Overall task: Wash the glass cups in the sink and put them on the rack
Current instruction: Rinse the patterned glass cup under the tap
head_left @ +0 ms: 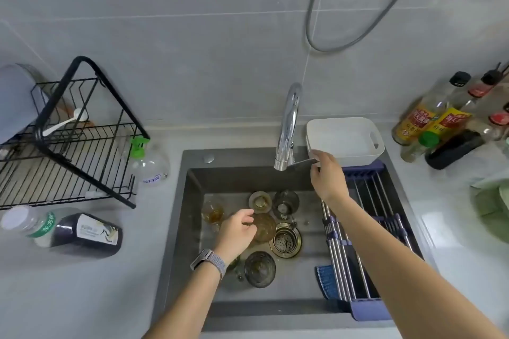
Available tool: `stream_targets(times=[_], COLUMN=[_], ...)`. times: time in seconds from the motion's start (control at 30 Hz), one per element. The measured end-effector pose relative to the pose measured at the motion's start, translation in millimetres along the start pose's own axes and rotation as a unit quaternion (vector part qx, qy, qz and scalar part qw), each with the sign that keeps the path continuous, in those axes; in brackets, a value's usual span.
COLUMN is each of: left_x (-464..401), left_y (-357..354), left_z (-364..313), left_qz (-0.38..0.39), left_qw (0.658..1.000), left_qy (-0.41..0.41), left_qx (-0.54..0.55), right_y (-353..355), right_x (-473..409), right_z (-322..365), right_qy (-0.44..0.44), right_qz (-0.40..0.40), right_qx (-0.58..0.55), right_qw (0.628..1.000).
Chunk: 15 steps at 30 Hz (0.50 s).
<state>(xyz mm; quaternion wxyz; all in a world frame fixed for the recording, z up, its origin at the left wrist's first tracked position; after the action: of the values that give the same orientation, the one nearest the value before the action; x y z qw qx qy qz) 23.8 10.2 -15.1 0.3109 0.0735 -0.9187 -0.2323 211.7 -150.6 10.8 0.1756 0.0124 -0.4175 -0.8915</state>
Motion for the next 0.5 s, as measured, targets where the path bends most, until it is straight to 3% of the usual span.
stream_targets(times=[0.2,0.5], left_x=[-7,-8], left_y=[-5,2], left_z=[7,12], left_qz=[0.001,-0.022], left_qw=[0.996,0.991], left_qy=[0.020,0.023], left_qx=[0.086,0.128], right_y=[-14,-19], right_x=[-27,-39], right_z=[-9,-17], right_qy=[-0.031,-0.013], right_qz=[0.056,0.053], right_qx=[0.043,0.069], right_qw=[0.997,0.996])
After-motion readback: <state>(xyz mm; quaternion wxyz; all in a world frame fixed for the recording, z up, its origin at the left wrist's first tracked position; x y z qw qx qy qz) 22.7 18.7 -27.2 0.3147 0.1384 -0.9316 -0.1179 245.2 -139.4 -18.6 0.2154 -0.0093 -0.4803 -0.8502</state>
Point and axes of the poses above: each hand's wrist, its own x-axis away from the middle knuckle, its own y-axis out of the back of the hand, z = x × y, the point moved 3 cm from there along -x, towards the middle knuckle, and after that the axes turned 4 degrees about z, right-handed, at the moved point
